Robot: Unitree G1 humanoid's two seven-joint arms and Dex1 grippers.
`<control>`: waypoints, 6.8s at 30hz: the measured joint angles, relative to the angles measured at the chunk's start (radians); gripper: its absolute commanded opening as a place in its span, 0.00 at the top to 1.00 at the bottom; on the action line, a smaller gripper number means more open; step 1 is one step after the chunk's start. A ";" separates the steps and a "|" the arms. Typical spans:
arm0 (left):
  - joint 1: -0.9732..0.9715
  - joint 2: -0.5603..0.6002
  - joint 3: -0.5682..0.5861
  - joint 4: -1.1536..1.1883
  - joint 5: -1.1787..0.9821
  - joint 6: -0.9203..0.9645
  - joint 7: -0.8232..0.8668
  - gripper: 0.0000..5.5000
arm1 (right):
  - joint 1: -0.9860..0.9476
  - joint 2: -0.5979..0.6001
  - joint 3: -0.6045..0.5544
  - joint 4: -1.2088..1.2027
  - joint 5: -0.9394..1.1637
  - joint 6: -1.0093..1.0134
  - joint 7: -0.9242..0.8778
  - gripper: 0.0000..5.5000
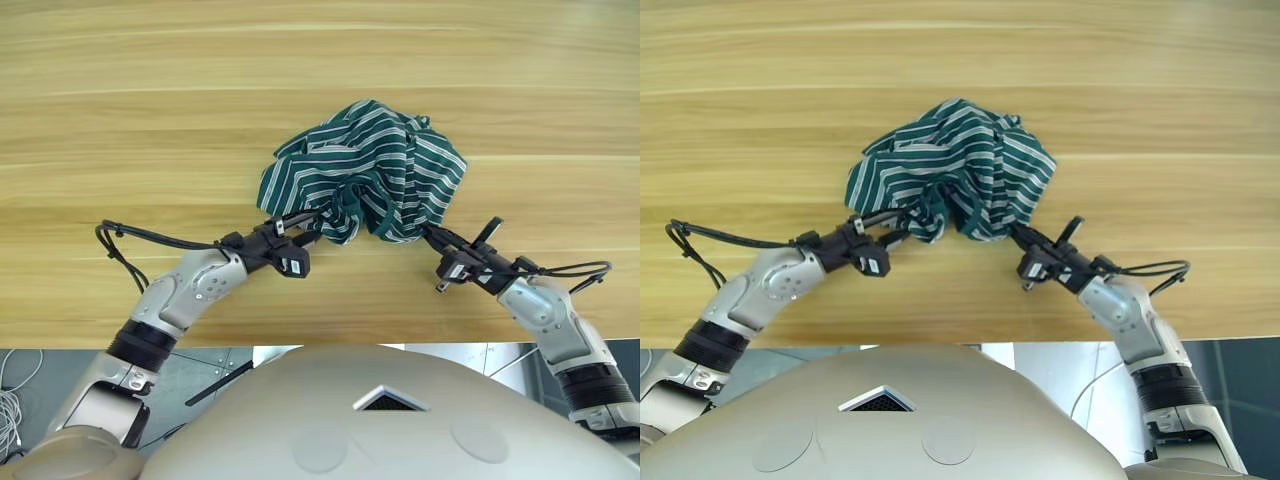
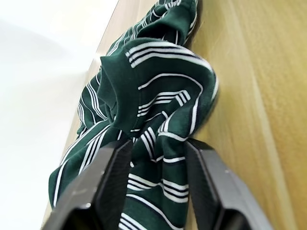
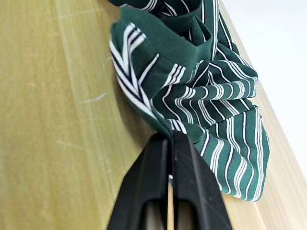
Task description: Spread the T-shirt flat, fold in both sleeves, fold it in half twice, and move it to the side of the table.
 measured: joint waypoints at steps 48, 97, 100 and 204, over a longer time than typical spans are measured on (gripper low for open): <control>0.100 -0.066 0.295 -0.159 -1.162 -0.217 -0.347 1.00 | -0.036 0.018 -0.181 -0.292 0.873 -0.081 0.240 1.00; -0.008 0.045 0.289 0.470 -0.559 -0.428 -0.249 1.00 | -0.181 -0.140 0.038 0.124 0.339 -0.024 0.361 1.00; 0.111 0.057 0.329 0.382 -0.543 -0.405 -0.198 1.00 | -0.090 -0.171 0.004 0.054 0.313 -0.023 0.355 1.00; 0.089 0.229 0.360 -0.009 0.111 -0.001 -0.023 0.43 | -0.285 -0.003 -0.264 0.140 0.124 0.061 -0.161 0.48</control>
